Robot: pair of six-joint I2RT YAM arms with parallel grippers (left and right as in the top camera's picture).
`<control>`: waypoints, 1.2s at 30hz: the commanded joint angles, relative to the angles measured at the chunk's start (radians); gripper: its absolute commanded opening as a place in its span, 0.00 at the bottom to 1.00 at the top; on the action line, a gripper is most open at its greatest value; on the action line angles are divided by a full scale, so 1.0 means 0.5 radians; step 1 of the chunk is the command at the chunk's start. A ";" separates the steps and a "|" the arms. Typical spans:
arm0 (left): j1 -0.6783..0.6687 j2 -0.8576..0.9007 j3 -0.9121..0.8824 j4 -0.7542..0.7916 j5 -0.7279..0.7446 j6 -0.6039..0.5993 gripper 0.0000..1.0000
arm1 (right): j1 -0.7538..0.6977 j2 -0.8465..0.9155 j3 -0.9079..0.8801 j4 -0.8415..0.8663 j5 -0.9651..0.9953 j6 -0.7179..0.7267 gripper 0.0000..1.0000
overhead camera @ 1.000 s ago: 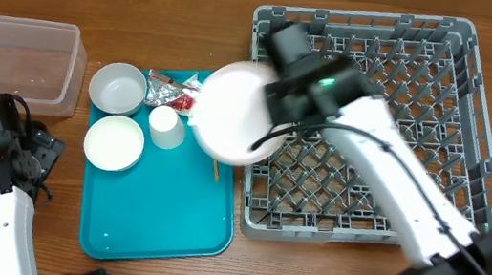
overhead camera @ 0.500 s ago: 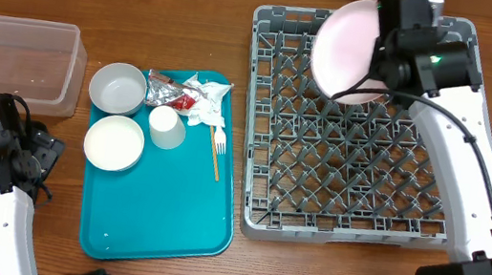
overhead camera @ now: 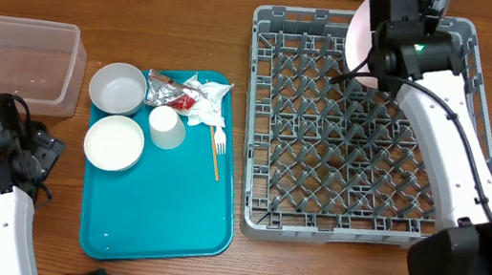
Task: Sort waste into correct bins and load items into the dishwasher rack
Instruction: 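Lift the plate and carry it to the back of the rack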
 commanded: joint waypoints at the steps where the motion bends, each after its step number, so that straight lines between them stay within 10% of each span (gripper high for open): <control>1: 0.008 -0.014 0.037 -0.005 -0.007 -0.041 1.00 | 0.017 0.023 0.023 0.008 0.101 0.010 0.04; 21: 0.008 -0.014 0.037 -0.005 -0.007 -0.041 1.00 | 0.124 0.027 -0.242 0.112 0.049 0.009 0.05; 26: 0.008 -0.014 0.037 -0.005 -0.007 -0.041 1.00 | 0.211 0.026 -0.238 0.106 0.041 0.009 0.42; 36: 0.008 -0.014 0.037 -0.005 -0.007 -0.041 1.00 | 0.356 0.013 0.247 -0.297 -0.574 0.082 0.79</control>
